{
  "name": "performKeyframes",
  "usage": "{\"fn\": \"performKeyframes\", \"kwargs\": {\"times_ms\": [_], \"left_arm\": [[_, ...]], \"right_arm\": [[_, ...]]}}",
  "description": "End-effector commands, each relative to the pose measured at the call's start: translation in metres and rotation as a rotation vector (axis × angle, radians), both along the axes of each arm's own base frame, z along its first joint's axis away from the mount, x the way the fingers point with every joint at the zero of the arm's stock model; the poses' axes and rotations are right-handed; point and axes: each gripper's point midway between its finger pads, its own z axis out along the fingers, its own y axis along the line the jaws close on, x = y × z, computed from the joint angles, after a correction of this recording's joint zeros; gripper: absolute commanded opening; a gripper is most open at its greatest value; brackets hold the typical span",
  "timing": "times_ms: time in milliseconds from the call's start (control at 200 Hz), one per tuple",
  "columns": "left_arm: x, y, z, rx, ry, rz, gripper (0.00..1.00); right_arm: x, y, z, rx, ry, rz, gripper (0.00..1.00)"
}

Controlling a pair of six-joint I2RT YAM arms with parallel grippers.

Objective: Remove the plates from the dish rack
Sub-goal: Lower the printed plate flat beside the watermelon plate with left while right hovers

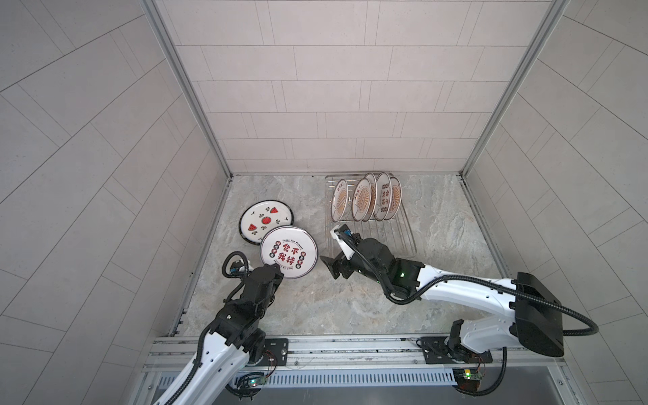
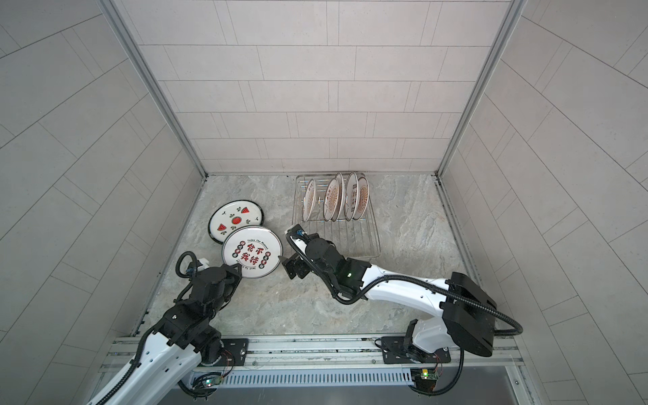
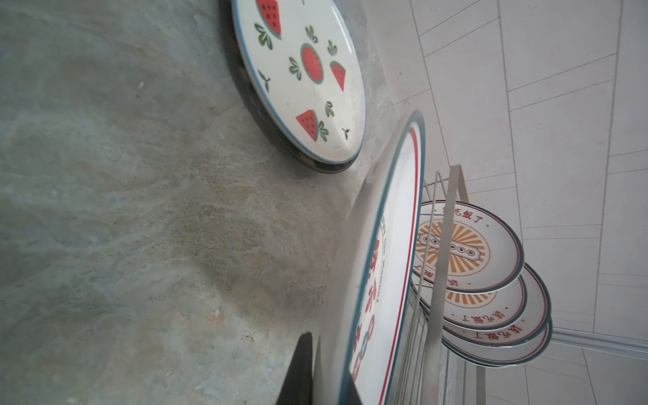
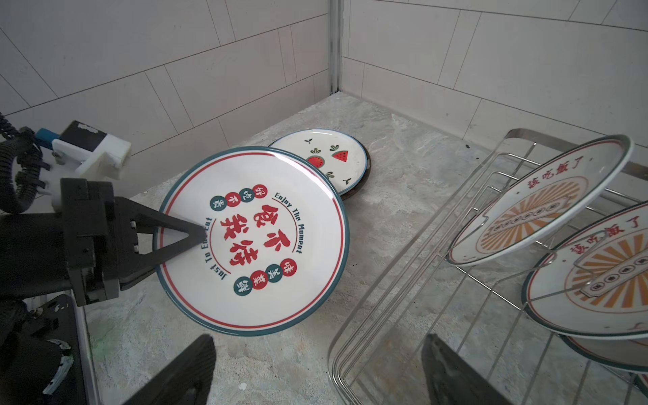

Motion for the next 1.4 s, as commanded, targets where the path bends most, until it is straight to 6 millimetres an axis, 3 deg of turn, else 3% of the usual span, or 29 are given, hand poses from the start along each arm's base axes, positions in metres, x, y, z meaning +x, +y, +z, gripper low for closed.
{"fn": "performKeyframes", "kwargs": {"times_ms": [0, 340, 600, 636, 961, 1186, 1271, 1391], "left_arm": [[0.002, -0.001, 0.008, -0.080, -0.001, 0.046, 0.00], [0.000, -0.003, -0.019, -0.089, 0.121, 0.082, 0.00], [0.001, -0.002, -0.026, -0.096, 0.140, 0.106, 0.01], [-0.002, -0.001, -0.037, -0.088, 0.156, 0.108, 0.02], [0.003, -0.014, -0.043, -0.120, 0.180, 0.062, 0.05], [0.004, -0.014, -0.052, -0.096, 0.239, 0.078, 0.18], [0.005, -0.008, -0.054, -0.078, 0.238, 0.109, 0.27], [0.005, 0.001, -0.060, -0.060, 0.247, 0.153, 0.31]], "right_arm": [[-0.005, 0.013, 0.011, 0.024, -0.025, 0.054, 0.93], [-0.013, 0.039, 0.004, -0.007, -0.027, 0.122, 0.92], [-0.006, 0.045, -0.006, -0.048, -0.030, 0.112, 0.92], [-0.005, 0.047, -0.006, -0.051, -0.030, 0.112, 0.92], [-0.005, 0.048, -0.006, -0.037, -0.031, 0.111, 0.92], [-0.012, 0.054, -0.006, -0.010, -0.012, 0.155, 0.92], [-0.012, 0.054, -0.005, -0.001, -0.013, 0.157, 0.92], [-0.011, 0.054, -0.008, -0.006, -0.009, 0.147, 0.93]]}}
